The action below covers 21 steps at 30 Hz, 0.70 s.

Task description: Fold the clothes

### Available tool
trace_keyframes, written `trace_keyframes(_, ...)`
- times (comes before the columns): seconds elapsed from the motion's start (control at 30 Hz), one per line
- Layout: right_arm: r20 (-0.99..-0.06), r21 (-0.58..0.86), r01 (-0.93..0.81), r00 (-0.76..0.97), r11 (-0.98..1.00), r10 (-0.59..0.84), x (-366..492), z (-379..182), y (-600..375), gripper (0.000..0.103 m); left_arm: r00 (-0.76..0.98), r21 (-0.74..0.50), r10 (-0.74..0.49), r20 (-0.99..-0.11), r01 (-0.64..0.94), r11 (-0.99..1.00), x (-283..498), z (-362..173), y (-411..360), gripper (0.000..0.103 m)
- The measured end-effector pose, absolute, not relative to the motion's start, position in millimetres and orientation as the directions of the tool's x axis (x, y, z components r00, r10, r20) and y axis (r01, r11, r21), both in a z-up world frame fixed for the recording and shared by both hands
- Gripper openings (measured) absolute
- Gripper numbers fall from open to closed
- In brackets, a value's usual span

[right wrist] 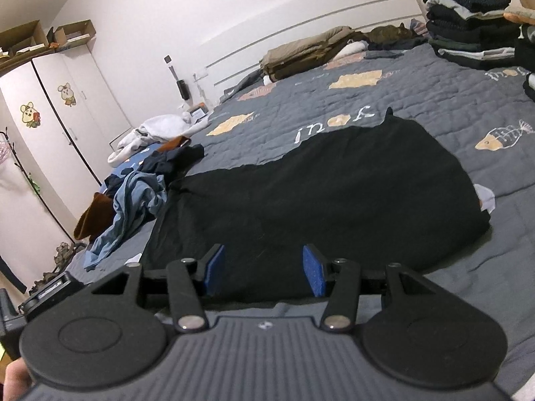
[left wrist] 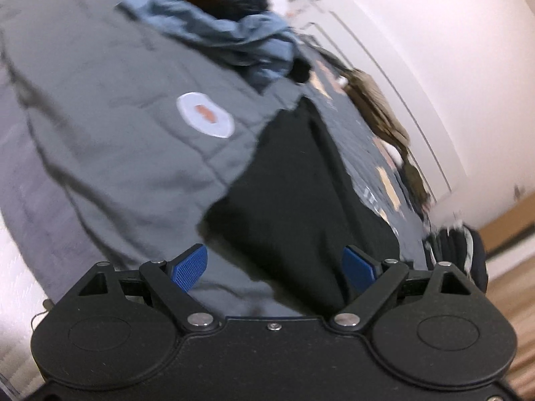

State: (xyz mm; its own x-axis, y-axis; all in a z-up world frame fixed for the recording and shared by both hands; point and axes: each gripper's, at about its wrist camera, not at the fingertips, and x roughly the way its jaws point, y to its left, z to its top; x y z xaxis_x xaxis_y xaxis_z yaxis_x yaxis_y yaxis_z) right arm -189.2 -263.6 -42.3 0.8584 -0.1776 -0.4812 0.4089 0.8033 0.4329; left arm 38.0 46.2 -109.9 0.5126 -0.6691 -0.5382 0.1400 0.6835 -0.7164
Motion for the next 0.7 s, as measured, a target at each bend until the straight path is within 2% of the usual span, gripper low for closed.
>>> trace_keyframes(0.1,-0.484,0.434,0.389,0.861,0.812,-0.154,-184,-42,-257,0.051,0.513,-0.732,-0.664,-0.544,0.099,0.675,43,-115,48,0.087)
trace_keyframes(0.47,-0.509,0.433,0.299,0.86,0.851,-0.043,-166,-44,-227,0.051,0.492,-0.72,-0.679,-0.546,0.14,0.68,52,-117,31,0.087)
trace_keyframes(0.7,-0.522,0.425,0.293,0.853,0.857,-0.033,-164,-45,-222,0.051,0.49,-0.724,-0.68,-0.546,0.133,0.677,55,-124,18,0.087)
